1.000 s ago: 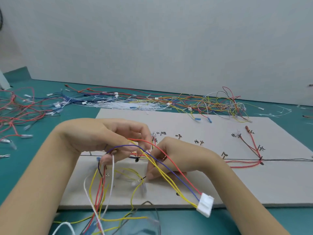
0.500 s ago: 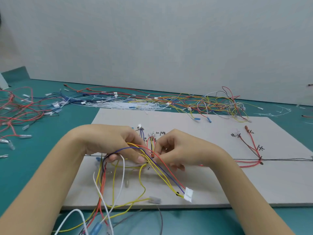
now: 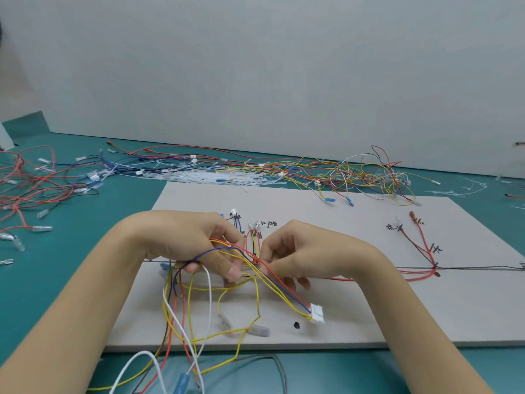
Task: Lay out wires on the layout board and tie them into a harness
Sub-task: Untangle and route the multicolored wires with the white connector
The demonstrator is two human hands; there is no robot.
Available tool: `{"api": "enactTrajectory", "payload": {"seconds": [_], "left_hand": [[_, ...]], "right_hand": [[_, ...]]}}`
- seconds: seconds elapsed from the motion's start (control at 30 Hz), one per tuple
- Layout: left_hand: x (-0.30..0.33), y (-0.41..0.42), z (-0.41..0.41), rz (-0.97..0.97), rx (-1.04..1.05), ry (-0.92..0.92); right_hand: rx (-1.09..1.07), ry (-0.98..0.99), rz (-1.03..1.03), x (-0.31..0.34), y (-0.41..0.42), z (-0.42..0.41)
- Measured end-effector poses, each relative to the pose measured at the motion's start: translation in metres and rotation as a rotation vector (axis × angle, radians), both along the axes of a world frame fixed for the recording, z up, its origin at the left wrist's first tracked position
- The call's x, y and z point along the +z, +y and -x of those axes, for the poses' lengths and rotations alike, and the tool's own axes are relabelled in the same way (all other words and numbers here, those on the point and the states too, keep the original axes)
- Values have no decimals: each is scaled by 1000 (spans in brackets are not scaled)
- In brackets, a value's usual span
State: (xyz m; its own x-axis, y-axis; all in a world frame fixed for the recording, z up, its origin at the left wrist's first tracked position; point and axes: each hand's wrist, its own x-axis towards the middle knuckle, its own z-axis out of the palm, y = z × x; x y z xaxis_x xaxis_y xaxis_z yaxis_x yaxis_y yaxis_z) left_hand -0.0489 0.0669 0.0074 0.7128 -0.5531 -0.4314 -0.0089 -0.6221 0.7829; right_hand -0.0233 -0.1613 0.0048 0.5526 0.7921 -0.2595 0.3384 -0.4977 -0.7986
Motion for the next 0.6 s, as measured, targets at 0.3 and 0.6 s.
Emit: {"api": "enactTrajectory", "payload": {"seconds": [0.3,0.6], "left_hand": [[8,-5,11,-19,-42,9],[24,-1,17,295,168,-7]], "right_hand": [[-32,17,-12,-1,-3,-3],[-25,24,-4,2,-16,-9]]}}
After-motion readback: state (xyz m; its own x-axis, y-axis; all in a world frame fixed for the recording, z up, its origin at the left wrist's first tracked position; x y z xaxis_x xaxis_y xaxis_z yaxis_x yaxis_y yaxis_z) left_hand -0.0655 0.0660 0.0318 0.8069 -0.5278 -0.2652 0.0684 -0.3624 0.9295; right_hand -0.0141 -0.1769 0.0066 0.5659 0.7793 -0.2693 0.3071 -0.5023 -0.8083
